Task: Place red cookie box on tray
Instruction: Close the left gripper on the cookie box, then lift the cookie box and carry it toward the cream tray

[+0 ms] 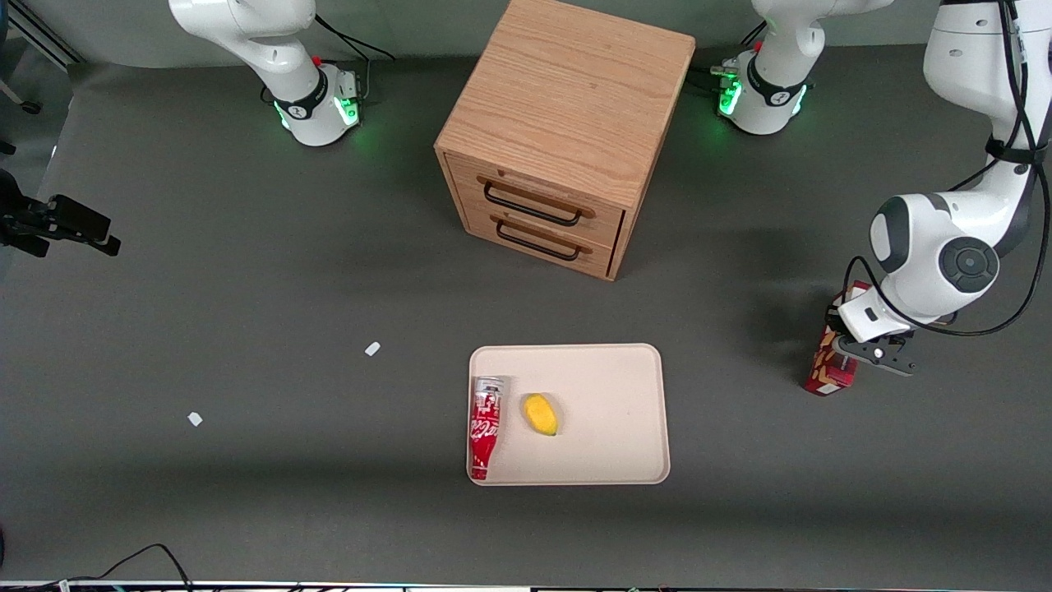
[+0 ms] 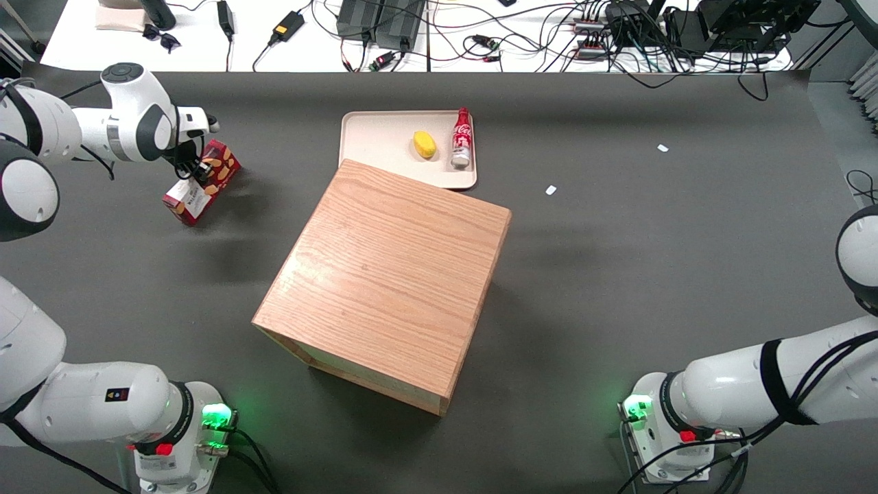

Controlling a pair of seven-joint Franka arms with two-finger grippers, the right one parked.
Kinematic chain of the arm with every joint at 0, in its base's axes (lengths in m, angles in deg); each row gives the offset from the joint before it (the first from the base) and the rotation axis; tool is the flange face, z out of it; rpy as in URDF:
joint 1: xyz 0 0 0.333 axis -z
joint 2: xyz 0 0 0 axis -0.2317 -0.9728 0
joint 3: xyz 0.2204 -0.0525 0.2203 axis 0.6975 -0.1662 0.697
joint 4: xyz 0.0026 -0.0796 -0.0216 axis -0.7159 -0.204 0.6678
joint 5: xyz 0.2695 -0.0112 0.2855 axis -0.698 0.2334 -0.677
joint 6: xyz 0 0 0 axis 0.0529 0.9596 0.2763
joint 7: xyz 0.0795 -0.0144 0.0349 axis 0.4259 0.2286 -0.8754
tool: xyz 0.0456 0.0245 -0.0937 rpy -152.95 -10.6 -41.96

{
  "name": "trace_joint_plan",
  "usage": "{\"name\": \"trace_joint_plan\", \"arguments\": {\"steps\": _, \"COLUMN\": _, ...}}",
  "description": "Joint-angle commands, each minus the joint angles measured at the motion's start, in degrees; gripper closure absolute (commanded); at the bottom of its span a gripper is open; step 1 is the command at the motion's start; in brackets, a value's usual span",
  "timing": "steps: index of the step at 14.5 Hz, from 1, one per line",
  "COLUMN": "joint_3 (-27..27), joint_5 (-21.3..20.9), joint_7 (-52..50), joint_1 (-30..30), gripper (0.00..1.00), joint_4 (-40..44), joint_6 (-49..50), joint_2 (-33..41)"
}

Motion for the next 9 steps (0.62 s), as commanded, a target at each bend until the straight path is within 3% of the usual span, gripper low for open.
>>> {"name": "trace_joint_plan", "arguments": {"steps": 1, "joint_3": 0.47, "joint_5": 0.74, "joint_7": 0.49, "joint_1": 0.56, "gripper": 1.00, "joint_4": 2.37, "joint_6": 5.21, "joint_2": 1.45}}
{"name": "trace_joint_plan", "arguments": {"steps": 4, "joint_3": 0.39, "joint_5": 2.24, "joint_7": 0.23, "joint_1": 0.56, "gripper": 1.00, "joint_4": 6.05, "joint_6": 10.82, "joint_2": 3.11}}
{"name": "trace_joint_plan", "arguments": {"steps": 9, "joint_3": -2.41, "joint_5": 3.72, "joint_7": -5.02, "joint_1": 1.00, "gripper": 1.00, "joint_4": 21.76, "joint_6": 31.37, "joint_2": 5.58}}
